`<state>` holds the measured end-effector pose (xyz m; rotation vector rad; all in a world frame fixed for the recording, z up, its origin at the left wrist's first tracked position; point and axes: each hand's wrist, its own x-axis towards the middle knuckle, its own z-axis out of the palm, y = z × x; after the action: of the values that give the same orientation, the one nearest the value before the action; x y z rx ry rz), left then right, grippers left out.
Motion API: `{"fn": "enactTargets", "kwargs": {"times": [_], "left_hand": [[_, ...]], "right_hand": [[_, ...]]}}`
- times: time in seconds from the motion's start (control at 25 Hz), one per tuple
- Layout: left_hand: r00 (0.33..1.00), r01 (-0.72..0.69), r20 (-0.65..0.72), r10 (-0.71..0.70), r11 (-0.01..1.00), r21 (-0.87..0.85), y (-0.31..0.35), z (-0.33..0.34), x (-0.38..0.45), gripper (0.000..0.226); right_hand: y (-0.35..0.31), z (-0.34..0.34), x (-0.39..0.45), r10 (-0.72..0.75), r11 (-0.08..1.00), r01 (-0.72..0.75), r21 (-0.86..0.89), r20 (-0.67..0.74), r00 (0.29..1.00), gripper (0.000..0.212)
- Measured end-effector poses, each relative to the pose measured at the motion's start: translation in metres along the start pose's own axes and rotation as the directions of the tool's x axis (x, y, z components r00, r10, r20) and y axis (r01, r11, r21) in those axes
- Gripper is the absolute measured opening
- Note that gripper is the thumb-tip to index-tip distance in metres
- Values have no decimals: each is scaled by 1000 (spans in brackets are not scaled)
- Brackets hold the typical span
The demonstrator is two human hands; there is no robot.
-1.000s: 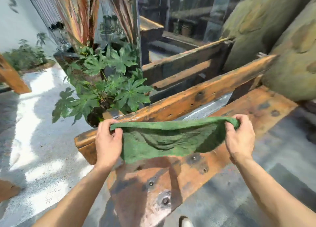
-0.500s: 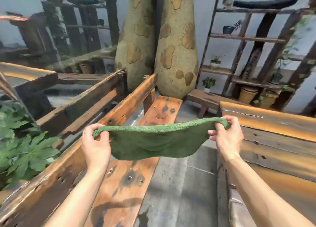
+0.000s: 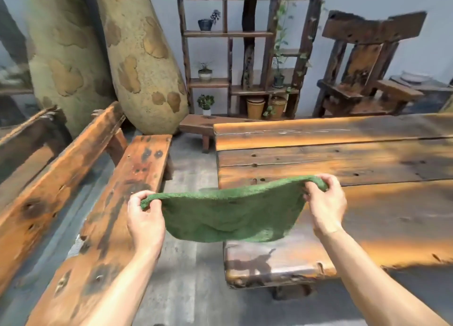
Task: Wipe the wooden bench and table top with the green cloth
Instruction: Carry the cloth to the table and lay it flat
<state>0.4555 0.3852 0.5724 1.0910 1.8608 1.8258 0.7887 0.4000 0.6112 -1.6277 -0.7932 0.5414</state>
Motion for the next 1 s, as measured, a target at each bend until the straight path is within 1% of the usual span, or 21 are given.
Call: {"fn": "enactTargets", "kwargs": {"times": [0.04, 0.12, 0.16, 0.2, 0.36, 0.44, 0.52, 0.64, 0.8, 0.92, 1.0], "left_hand": [[999, 18, 33, -19, 1000, 9, -4, 13, -13, 16], [994, 52, 90, -55, 998, 30, -10, 35, -39, 21], [991, 73, 111, -78, 996, 46, -14, 44, -52, 19], [985, 99, 134, -107, 993, 60, -18, 51, -63, 15], [952, 174, 226, -206, 973, 152, -32, 76, -102, 16], [939, 222, 230, -256, 961, 163, -36, 82, -115, 16], [922, 277, 221, -317, 941, 195, -44, 94, -125, 17], [881, 346, 248, -403, 906, 245, -62, 117, -127, 17], [837, 400, 254, -485, 858, 321, -93, 161, -110, 16], [796, 398, 298, -526, 827, 397, -119, 197, -89, 17], [769, 395, 316, -556, 802, 448, -140, 221, -76, 18]], "right_hand": [[13, -14, 7, 29, 1000, -29, -2, -25, 999, 17], [37, -38, 17, 63, 998, -62, 15, -75, 995, 22], [51, -48, 22, 83, 997, -82, 13, -98, 992, 24], [60, -56, 25, 98, 995, -99, 3, -119, 988, 23], [96, -80, 37, 154, 980, -174, -95, -187, 970, 17], [111, -88, 41, 166, 973, -192, -131, -191, 968, 15], [128, -91, 52, 209, 957, -241, -161, -197, 958, 16], [154, -82, 74, 268, 932, -310, -186, -219, 938, 20], [184, -52, 118, 325, 901, -371, -226, -216, 921, 15], [200, -23, 158, 358, 860, -408, -306, -207, 910, 12], [211, -4, 182, 358, 830, -414, -374, -211, 909, 15]]}}
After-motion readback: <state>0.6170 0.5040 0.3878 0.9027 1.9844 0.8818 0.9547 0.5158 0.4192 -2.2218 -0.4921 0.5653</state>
